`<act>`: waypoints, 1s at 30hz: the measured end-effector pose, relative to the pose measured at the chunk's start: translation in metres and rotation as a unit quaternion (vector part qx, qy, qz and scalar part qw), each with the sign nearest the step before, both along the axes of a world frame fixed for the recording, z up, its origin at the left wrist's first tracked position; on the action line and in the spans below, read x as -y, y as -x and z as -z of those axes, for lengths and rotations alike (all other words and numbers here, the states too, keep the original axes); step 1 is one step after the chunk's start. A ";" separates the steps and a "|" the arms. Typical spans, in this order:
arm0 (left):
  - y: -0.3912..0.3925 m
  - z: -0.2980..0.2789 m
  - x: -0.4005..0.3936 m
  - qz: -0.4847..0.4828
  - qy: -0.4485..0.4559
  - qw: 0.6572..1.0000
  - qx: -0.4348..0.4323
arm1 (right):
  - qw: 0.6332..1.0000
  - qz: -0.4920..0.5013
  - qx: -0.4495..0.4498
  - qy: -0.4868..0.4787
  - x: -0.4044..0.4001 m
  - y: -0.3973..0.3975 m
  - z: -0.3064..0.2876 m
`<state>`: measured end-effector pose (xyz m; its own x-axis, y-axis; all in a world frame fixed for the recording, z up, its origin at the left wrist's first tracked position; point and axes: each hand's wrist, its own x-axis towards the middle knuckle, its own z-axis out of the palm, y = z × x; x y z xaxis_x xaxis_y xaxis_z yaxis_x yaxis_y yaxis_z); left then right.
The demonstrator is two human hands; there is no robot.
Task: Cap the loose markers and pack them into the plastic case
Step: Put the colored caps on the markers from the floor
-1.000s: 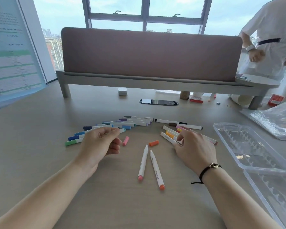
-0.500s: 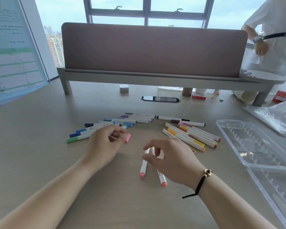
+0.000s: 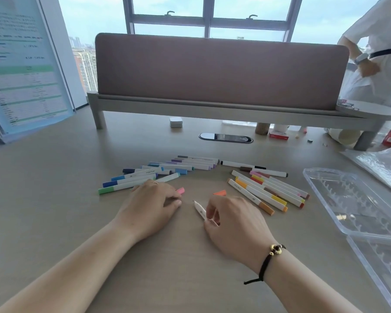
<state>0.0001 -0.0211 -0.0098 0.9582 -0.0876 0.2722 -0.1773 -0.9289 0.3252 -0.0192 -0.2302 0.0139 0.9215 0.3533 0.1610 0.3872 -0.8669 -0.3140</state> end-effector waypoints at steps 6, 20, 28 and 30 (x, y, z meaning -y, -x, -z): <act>0.001 -0.001 -0.003 -0.041 0.137 0.990 0.006 | 0.985 0.001 -0.043 -0.165 0.003 -0.001 -0.006; 0.014 -0.029 0.020 0.034 0.723 0.681 -0.114 | 0.627 -0.077 -0.316 -0.708 0.023 -0.017 -0.024; 0.018 -0.030 0.023 0.055 0.696 0.706 -0.117 | 0.639 -0.011 -0.284 -0.714 0.019 -0.021 -0.020; 0.018 -0.029 0.024 0.066 0.684 0.718 -0.110 | 0.651 -0.002 -0.272 -0.709 0.019 -0.022 -0.019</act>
<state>-0.0183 -0.0450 0.0193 0.9992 0.0231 0.0326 -0.0381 0.3067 0.9510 0.0026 -0.2487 0.0330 0.9782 0.2068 -0.0212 -0.1133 0.4449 -0.8884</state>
